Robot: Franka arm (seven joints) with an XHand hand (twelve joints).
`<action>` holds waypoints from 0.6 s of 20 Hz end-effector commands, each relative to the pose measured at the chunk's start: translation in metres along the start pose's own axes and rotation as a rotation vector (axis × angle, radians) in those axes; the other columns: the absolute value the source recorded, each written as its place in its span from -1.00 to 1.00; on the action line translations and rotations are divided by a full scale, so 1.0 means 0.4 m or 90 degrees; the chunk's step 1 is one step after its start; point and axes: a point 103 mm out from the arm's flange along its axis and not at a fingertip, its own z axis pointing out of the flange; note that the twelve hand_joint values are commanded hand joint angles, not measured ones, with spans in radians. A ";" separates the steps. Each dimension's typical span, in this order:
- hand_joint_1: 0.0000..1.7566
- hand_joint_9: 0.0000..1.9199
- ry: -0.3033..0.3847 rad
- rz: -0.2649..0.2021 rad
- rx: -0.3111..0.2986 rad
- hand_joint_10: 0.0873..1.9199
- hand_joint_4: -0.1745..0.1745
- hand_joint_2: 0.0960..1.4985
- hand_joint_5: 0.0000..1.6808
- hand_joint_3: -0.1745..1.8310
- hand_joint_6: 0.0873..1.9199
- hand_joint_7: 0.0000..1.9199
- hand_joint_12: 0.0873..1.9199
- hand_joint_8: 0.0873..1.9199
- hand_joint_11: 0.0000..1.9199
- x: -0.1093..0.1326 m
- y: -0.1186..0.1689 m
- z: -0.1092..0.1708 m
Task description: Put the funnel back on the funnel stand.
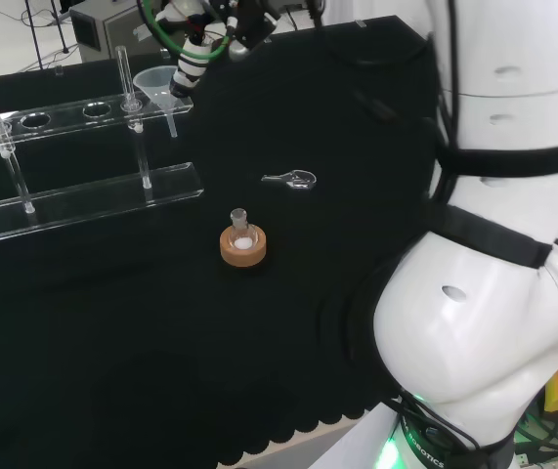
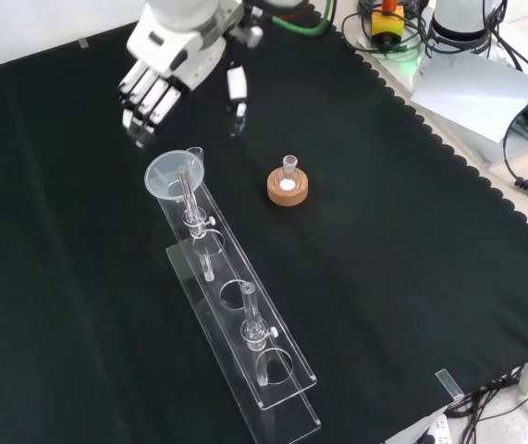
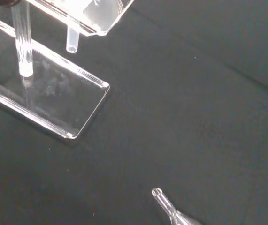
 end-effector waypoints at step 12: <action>-0.34 -0.79 0.069 0.126 -0.062 -0.27 -0.37 -0.14 -0.77 -0.52 -1.00 -0.99 0.53 -0.40 -0.94 0.003 -0.451 0.081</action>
